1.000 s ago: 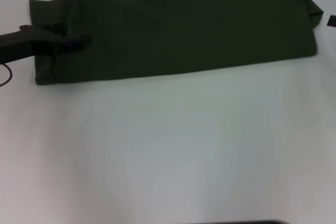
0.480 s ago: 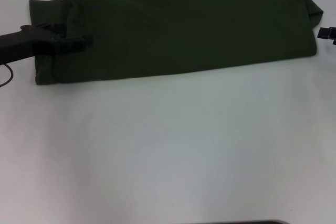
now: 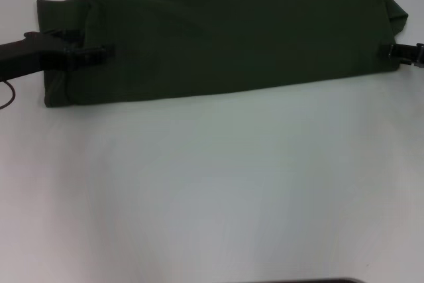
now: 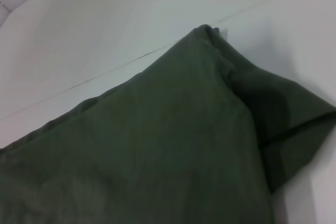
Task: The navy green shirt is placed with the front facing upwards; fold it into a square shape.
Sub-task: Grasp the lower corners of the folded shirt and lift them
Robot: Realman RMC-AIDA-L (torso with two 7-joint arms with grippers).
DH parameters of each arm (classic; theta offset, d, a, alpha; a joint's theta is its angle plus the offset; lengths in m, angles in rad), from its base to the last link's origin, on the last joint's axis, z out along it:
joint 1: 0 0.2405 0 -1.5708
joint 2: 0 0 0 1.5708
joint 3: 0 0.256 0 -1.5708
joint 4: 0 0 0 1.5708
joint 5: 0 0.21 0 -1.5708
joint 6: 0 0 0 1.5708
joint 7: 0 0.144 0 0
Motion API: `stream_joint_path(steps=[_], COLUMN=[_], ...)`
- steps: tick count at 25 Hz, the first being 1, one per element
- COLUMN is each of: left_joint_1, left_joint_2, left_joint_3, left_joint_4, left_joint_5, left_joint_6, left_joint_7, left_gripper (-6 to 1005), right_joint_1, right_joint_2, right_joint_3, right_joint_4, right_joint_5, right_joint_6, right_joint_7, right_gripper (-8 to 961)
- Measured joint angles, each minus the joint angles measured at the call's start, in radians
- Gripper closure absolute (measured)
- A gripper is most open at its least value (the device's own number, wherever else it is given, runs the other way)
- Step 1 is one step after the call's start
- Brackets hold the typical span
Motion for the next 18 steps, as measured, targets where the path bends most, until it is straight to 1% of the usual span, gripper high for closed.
stream_joint_path(steps=[8,18], left_joint_1=[0.001,0.001], left_joint_2=[0.0,-0.002], left_joint_3=[0.0,0.0], left_joint_4=[-0.004,-0.005], left_joint_5=[0.0,0.0], left_joint_6=[-0.017,-0.024], left_joint_7=[0.001,0.002], left_gripper=[80,79], right_joint_1=[0.021,0.026], right_joint_2=[0.009,0.007], right_joint_3=[-0.001,-0.01], right_joint_4=[0.007,0.035], right_joint_5=[0.0,0.001], right_joint_6=[0.009,0.029], right_joint_7=[-0.006,-0.006], right_gripper=[312,391])
